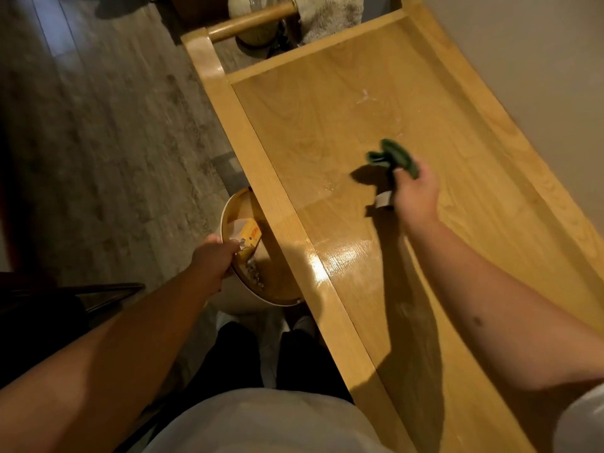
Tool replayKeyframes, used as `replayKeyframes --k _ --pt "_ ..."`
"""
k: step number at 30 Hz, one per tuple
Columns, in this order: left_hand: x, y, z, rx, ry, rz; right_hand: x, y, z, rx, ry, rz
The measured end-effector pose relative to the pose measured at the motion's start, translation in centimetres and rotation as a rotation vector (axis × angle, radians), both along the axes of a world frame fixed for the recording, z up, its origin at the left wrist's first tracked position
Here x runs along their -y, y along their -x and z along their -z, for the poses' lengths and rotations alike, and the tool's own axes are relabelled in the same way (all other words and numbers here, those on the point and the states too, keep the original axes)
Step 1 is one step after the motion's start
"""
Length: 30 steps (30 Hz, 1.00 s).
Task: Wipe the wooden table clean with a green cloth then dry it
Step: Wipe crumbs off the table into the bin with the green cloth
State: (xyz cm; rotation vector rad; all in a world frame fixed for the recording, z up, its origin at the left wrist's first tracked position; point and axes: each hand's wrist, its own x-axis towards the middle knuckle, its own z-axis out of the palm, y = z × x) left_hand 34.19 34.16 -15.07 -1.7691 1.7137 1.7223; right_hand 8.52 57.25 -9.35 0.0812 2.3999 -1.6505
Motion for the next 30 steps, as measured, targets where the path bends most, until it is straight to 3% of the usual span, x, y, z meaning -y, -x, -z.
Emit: replayKeyframes --k 4,8,10,17,30 --pt "0.9 0.6 0.3 -0.024 -0.003 -0.028 -3.2 6.8 2.0 -0.098 -0.197 0.180" --pt "1.9 1.2 0.8 -0.042 -0.008 -0.057 -3.8 8.6 5.4 -0.111 -0.764 -0.234" --pt "2.5 1.4 1.1 -0.038 0.000 -0.064 -3.2 8.9 6.1 -0.201 -0.908 -0.331" --pt "2.8 1.8 1.1 -0.017 0.046 -0.016 0.7 7.2 5.9 -0.320 -0.906 -0.552" --pt "3.6 2.2 -0.2 -0.043 0.023 -0.049 8.9 -8.5 5.6 -0.425 -0.808 -0.901"
